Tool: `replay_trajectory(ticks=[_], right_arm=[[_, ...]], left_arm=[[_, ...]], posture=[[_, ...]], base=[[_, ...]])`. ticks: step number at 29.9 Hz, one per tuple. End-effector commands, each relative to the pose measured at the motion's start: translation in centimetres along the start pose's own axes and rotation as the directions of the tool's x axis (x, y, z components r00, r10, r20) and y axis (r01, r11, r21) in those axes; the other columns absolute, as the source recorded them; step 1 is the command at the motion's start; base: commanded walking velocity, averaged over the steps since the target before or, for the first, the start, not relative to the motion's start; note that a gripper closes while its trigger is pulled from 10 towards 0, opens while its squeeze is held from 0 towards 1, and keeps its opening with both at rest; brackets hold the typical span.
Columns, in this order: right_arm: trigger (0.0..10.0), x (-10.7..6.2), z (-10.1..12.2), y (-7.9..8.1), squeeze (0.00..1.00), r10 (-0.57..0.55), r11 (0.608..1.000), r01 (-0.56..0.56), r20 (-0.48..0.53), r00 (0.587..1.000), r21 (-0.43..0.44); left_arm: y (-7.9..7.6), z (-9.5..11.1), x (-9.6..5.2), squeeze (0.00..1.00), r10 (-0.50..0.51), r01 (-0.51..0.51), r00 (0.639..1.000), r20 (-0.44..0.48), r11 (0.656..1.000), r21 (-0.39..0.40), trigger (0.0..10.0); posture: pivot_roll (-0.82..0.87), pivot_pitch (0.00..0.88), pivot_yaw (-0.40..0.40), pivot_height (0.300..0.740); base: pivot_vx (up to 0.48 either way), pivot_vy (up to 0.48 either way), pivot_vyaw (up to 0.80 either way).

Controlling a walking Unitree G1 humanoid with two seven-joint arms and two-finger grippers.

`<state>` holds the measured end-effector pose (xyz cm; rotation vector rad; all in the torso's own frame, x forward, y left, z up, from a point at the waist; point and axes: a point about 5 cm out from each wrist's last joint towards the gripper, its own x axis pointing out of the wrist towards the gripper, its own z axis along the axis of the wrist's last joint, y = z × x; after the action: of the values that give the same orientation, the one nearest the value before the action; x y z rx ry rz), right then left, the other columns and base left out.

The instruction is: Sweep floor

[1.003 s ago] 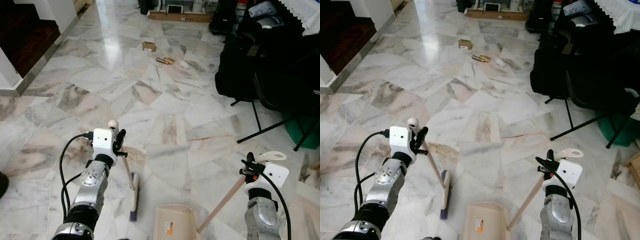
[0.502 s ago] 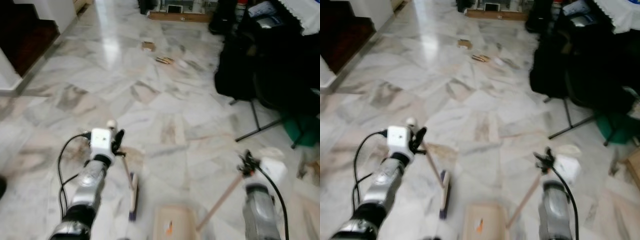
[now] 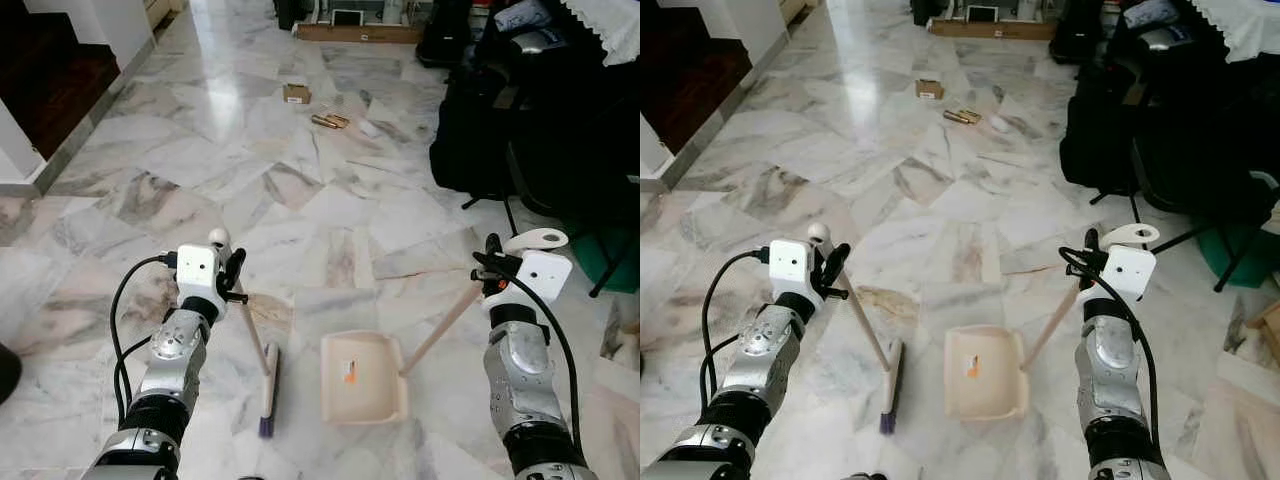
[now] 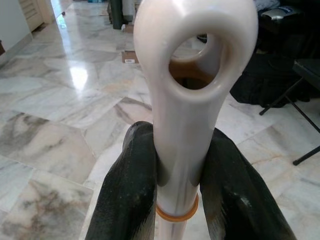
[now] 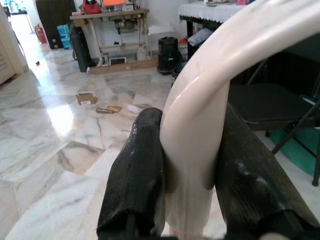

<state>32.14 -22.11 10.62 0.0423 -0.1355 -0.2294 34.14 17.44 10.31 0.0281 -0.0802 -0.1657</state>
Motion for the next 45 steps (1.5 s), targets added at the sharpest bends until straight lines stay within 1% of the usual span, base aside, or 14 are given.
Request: replay_trajectory(ticks=[1, 6, 8, 9, 12, 15, 17, 20, 29, 37, 38, 40, 42, 45], right_arm=[[10.0, -0.1, 0.2, 0.1, 0.0, -0.005, 1.0, 0.005, 0.01, 1.0, 0.019], [10.0, -0.8, -0.4, 0.3, 0.0, -0.006, 1.0, 0.006, -0.004, 1.0, 0.025], [10.0, -2.0, -0.8, 0.0, 0.0, -0.018, 1.0, 0.018, 0.011, 1.0, 0.01], [10.0, -2.0, -0.8, 0.0, 0.0, -0.018, 1.0, 0.018, 0.011, 1.0, 0.01], [10.0, -3.4, -1.2, -0.4, 0.0, 0.012, 0.997, -0.01, 0.028, 1.0, -0.071], [10.0, -4.1, -1.5, -1.3, 0.0, 0.003, 0.996, -0.001, 0.024, 1.0, -0.086], [10.0, -4.4, -1.3, -1.9, 0.0, -0.013, 0.995, 0.016, 0.03, 0.999, -0.095], [10.0, -4.6, -1.2, -2.5, 0.0, -0.038, 0.995, 0.041, 0.033, 0.999, -0.091], [10.0, -5.4, -1.1, -2.5, 0.0, -0.065, 0.994, 0.069, 0.051, 0.997, -0.086], [10.0, -5.7, -0.6, -2.0, 0.0, -0.067, 0.995, 0.072, 0.069, 0.995, -0.075], [10.0, -6.6, -0.2, -2.4, 0.0, -0.088, 0.993, 0.095, 0.084, 0.993, -0.075], [10.0, -7.6, 0.1, -3.0, 0.0, -0.109, 0.99, 0.116, 0.09, 0.99, -0.075], [10.0, -8.4, 0.2, -3.4, 0.0, -0.112, 0.988, 0.121, 0.092, 0.989, -0.093], [10.0, -8.7, 0.4, -3.6, 0.0, -0.106, 0.987, 0.117, 0.097, 0.99, -0.114]], left_arm=[[0.5, 0.7, 0.2, 0.0, 0.015, -0.016, 0.999, 0.031, 1.0, 0.026, 10.0], [0.3, 0.8, 0.2, 0.0, 0.018, -0.019, 0.999, 0.05, 1.0, 0.018, 10.0], [0.3, 0.9, -0.1, 0.0, 0.022, -0.023, 0.998, 0.067, 0.999, 0.022, 10.0], [0.3, 0.9, -0.1, 0.0, 0.022, -0.023, 0.998, 0.067, 0.999, 0.022, 10.0], [0.5, 1.0, -0.6, 0.0, 0.002, -0.006, 0.997, 0.083, 0.999, 0.051, 10.0], [1.5, 0.8, -1.4, 0.0, 0.012, -0.019, 0.997, 0.078, 0.996, 0.084, 10.0], [2.3, 1.0, -1.7, 0.0, 0.033, -0.041, 0.996, 0.08, 0.995, 0.095, 10.0], [2.8, 1.0, -2.0, 0.0, 0.04, -0.048, 0.996, 0.081, 0.993, 0.109, 10.0], [2.6, 0.8, -3.7, 0.0, 0.046, -0.054, 0.996, 0.079, 0.992, 0.111, 10.0], [2.0, 0.4, -4.3, 0.0, 0.064, -0.07, 0.995, 0.07, 0.994, 0.083, 10.0], [2.2, 0.8, -5.2, 0.0, 0.089, -0.094, 0.993, 0.082, 0.994, 0.061, 10.0], [2.3, 0.9, -6.2, 0.0, 0.094, -0.099, 0.992, 0.079, 0.993, 0.061, 10.0], [2.3, 0.9, -6.9, 0.0, 0.089, -0.094, 0.993, 0.071, 0.993, 0.076, 10.0], [2.6, 0.9, -7.2, 0.0, 0.103, -0.108, 0.992, 0.072, 0.991, 0.08, 10.0]], posture=[[0.03, 0.127, -0.033, 0.74], [0.03, 0.13, -0.037, 0.74], [0.03, 0.134, -0.038, 0.74], [0.03, 0.134, -0.038, 0.74], [0.03, 0.139, -0.037, 0.74], [0.03, 0.138, -0.038, 0.74], [0.03, 0.14, -0.039, 0.74], [0.03, 0.139, -0.04, 0.74], [0.04, 0.135, -0.04, 0.74], [0.03, 0.105, -0.038, 0.74], [0.02, 0.098, -0.033, 0.74], [0.03, 0.098, -0.032, 0.74], [0.03, 0.097, -0.03, 0.74], [0.03, 0.084, -0.033, 0.74]], base=[[0.0, 0.0, 0.0], [0.0, 0.0, 0.0], [0.0, 0.0, 0.0], [0.0, 0.0, 0.0], [0.0, 0.0, 0.0], [0.0, 0.0, 0.0], [0.0, 0.0, 0.0], [0.0, 0.0, 0.0], [0.0, 0.0, 0.0], [0.0, 0.0, 0.0], [0.0, 0.0, 0.0], [0.0, 0.0, 0.0], [0.0, 0.0, 0.0], [0.0, 0.0, 0.0]])
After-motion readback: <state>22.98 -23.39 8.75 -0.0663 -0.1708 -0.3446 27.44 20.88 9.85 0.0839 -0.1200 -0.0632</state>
